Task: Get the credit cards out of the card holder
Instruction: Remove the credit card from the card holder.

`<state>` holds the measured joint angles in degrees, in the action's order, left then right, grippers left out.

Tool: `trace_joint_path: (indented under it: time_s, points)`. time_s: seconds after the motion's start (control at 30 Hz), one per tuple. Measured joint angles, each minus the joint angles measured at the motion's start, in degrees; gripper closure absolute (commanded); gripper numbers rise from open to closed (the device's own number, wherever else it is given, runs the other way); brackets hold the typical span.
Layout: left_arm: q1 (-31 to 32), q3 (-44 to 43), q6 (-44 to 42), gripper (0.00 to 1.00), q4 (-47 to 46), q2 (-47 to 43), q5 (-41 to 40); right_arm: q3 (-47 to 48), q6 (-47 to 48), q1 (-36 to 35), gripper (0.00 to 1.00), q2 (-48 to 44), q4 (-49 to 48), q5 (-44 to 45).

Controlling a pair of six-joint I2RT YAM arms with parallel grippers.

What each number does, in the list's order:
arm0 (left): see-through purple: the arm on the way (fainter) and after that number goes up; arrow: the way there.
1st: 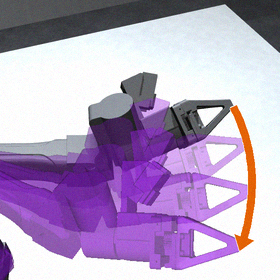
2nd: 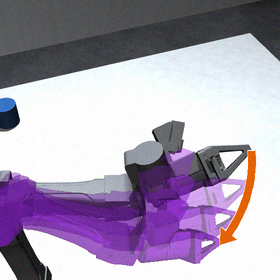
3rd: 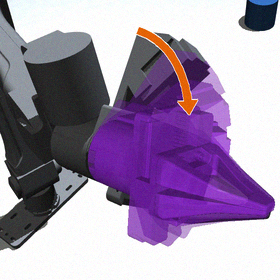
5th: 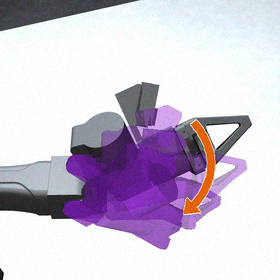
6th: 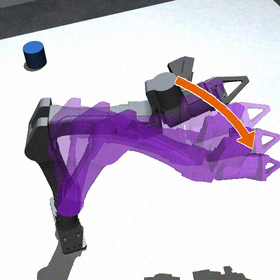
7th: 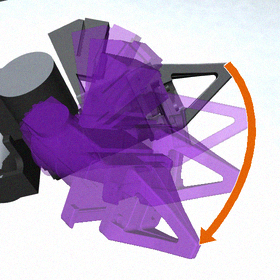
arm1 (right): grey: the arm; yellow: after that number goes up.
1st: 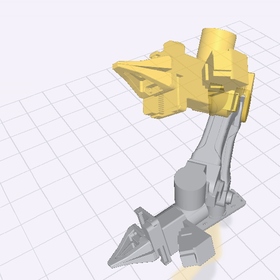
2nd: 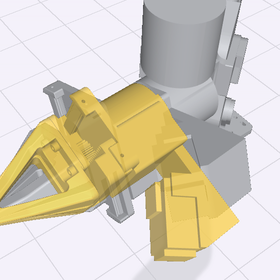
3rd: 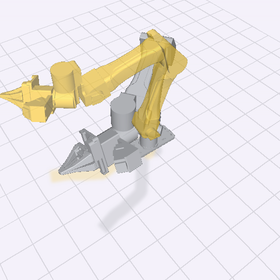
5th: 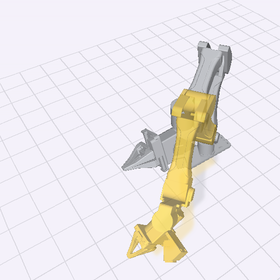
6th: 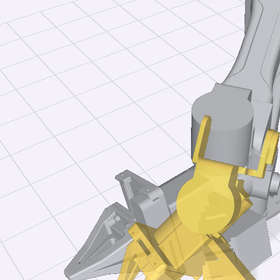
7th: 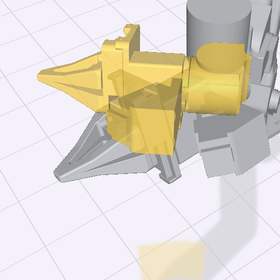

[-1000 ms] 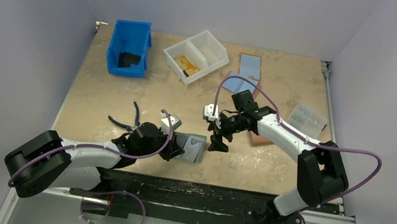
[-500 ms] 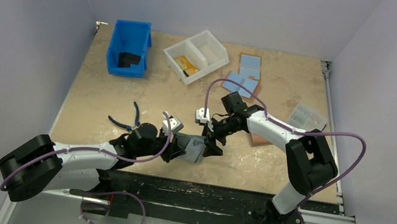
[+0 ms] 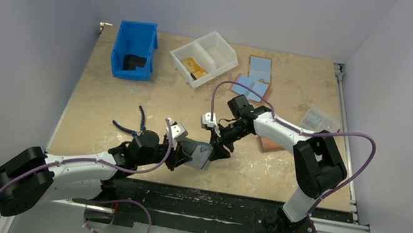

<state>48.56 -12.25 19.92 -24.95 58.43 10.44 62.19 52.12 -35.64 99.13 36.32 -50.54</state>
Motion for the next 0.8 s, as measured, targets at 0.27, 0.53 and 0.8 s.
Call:
trace_joint_path:
  time_s: [0.27, 0.53, 0.8]
  points:
    - [0.09, 1.68, 0.22, 1.0, 0.44, -3.13, -0.98, 1.77, -0.02, 0.0, 0.86, 1.49, 2.97, -1.92]
    - [0.24, 4.61, 2.71, 0.83, -2.08, -6.38, -2.05, 2.19, 0.02, 0.0, 0.92, 1.49, 3.89, -2.03]
    - [0.22, 4.98, 5.95, 1.0, -6.71, -4.22, -2.19, 2.4, 0.5, -0.15, 0.94, 1.49, 4.81, -2.29]
